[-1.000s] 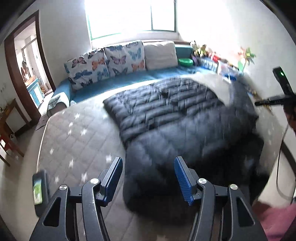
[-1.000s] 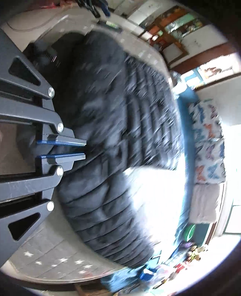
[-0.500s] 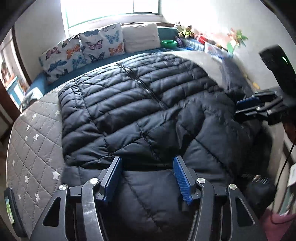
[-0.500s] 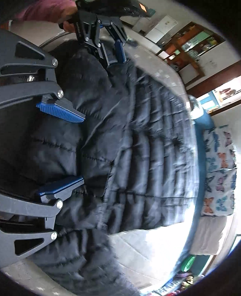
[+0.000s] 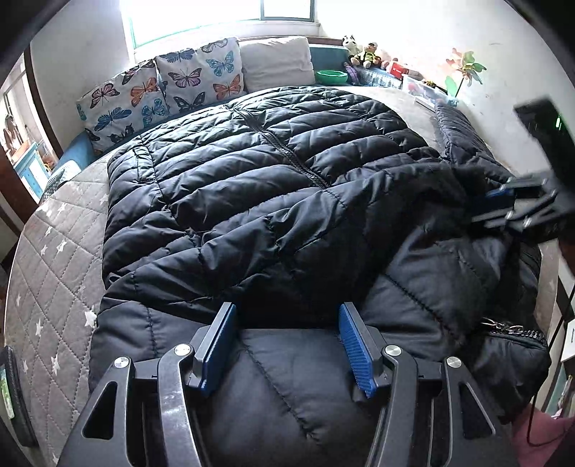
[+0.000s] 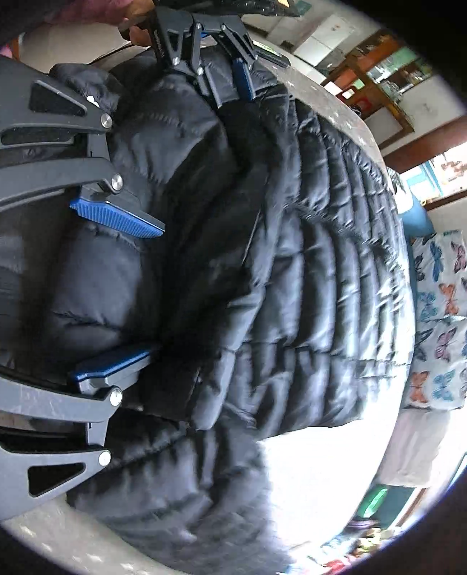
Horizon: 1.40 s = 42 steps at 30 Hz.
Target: Fold large clothes
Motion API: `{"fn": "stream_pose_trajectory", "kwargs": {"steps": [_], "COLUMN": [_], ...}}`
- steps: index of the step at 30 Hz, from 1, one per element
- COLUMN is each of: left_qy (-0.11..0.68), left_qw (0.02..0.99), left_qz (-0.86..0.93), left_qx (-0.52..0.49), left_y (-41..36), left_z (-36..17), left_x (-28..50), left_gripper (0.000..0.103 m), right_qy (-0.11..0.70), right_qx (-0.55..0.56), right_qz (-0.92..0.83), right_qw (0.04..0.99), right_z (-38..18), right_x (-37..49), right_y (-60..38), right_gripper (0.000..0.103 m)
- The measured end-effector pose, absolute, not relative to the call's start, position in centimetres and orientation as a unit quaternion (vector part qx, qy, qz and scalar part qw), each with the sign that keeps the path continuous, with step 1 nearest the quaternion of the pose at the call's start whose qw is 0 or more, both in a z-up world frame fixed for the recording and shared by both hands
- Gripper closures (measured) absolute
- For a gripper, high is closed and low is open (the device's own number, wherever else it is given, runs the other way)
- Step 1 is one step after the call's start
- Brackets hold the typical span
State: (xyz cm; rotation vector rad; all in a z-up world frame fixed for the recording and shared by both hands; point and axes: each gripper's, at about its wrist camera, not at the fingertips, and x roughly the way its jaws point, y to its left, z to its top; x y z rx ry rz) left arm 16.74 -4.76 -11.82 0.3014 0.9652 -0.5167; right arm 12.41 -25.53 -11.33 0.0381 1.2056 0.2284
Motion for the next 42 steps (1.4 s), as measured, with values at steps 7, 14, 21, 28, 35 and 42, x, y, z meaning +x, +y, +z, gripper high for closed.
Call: {"fn": "stream_pose_trajectory", "kwargs": {"steps": [7,14,21,28,35,42], "left_qy": [0.457,0.463,0.452,0.449,0.464,0.474], "left_qw": [0.842,0.837,0.842,0.84,0.82,0.803], "left_qz": [-0.235,-0.225,-0.225,-0.244,-0.279,-0.31], "left_qx": [0.161,0.185,0.19,0.183,0.183,0.183], "left_y": [-5.2,-5.7,-7.4,-11.5,-15.6,-18.3], "left_z": [-11.9,-10.5,-6.5,-4.0,-4.9,-6.3], "left_x": [16.6,16.6,15.7,16.4,17.6,18.3], "left_gripper": [0.04,0.04,0.028,0.022,0.022,0.022], "right_qy": [0.559,0.501,0.467,0.46,0.444,0.41], "right_qx": [0.019,0.091,0.176,0.281,0.324,0.347], "right_qz": [0.136,0.091,-0.03,-0.075,-0.109,-0.108], "right_qw": [0.818,0.856,0.866,0.839,0.828,0.837], "right_z": [-9.6,-4.4,-4.6,-9.3,-12.0,-12.6], "right_x": [11.0,8.5,9.4,13.5,16.1,17.2], "right_y": [-26.8,-36.7,-52.3,-61.0,-64.8,-64.9], "right_gripper": [0.037,0.037,0.037,0.037,0.037,0.047]}}
